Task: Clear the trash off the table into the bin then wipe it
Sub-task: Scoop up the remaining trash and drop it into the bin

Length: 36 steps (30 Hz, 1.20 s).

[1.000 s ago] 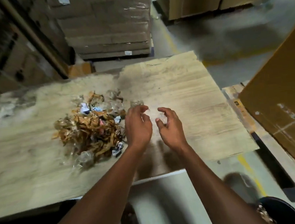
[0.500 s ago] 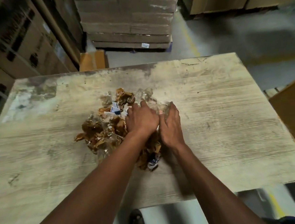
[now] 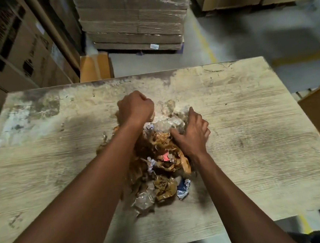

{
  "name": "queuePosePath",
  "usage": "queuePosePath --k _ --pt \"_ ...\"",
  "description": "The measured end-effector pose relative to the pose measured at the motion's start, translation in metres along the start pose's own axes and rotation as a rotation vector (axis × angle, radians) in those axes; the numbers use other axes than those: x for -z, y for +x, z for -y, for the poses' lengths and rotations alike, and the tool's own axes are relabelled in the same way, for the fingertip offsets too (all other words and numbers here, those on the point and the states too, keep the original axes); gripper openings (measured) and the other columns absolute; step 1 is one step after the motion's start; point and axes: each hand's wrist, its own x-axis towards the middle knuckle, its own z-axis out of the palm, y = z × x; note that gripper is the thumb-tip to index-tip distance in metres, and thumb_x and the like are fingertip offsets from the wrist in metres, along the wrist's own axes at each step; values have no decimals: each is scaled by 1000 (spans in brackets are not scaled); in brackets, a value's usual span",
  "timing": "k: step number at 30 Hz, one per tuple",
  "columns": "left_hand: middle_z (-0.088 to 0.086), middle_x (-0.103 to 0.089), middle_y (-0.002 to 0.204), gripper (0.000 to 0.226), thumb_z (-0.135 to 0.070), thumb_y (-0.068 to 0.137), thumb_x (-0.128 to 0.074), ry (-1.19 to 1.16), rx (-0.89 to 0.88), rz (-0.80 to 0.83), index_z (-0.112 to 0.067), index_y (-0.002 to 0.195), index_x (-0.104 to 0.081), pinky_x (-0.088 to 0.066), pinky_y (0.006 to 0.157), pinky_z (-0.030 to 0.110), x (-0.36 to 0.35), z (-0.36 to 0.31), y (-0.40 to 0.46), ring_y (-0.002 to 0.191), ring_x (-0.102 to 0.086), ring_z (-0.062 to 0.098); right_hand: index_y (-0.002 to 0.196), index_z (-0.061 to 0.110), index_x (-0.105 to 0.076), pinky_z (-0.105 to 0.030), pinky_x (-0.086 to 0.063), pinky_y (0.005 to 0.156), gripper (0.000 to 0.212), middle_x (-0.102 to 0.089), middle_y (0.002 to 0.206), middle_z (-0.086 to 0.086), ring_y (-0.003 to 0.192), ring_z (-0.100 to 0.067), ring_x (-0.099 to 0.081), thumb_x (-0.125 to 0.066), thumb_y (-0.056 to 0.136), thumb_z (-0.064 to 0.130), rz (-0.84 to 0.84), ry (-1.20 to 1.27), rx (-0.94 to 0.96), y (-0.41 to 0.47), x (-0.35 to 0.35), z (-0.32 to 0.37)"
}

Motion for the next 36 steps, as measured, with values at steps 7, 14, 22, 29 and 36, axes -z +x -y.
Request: queuePosePath --k 7,14,22,29,36 --pt "9 -37 165 53 -49 112 -43 106 39 216 -29 160 -45 -36 118 54 -17 34 18 151 -30 38 173 30 -4 -56 -17 122 113 -20 176 0 152 -35 -25 -79 89 41 46 24 50 15 -9 13" --pt "4 -49 164 45 -29 114 -44 -122 -92 293 -24 157 -53 -41 123 46 -39 13 -5 146 -50 28 173 36 -8 -61 -14 126 98 -20 178 5 157 -44 -19 -70 97 33 194 -33 111 35 -12 27" --pt "-1 -67 122 38 -7 109 -48 -262 -16 258 -23 136 -69 -51 51 18 -38 12 -9 70 -66 10 161 44 -39 -50 -28 113 71 -47 149 5 129 -24 -35 -43 92 29 171 85 119 38 -13 31" --pt "3 -77 119 18 -12 104 -67 -348 92 281 -24 107 -80 -59 88 32 -36 9 3 98 -70 22 134 38 -51 -46 -29 101 65 -52 153 19 129 -19 -38 -32 88 79 133 105 188 36 -20 24" --pt "0 -72 118 25 -11 110 -58 -470 105 424 -18 127 -74 -47 74 28 -7 7 17 90 -63 11 138 39 -43 -45 -28 99 48 -65 127 6 127 -26 -45 -63 98 55 33 13 204 33 -27 26"
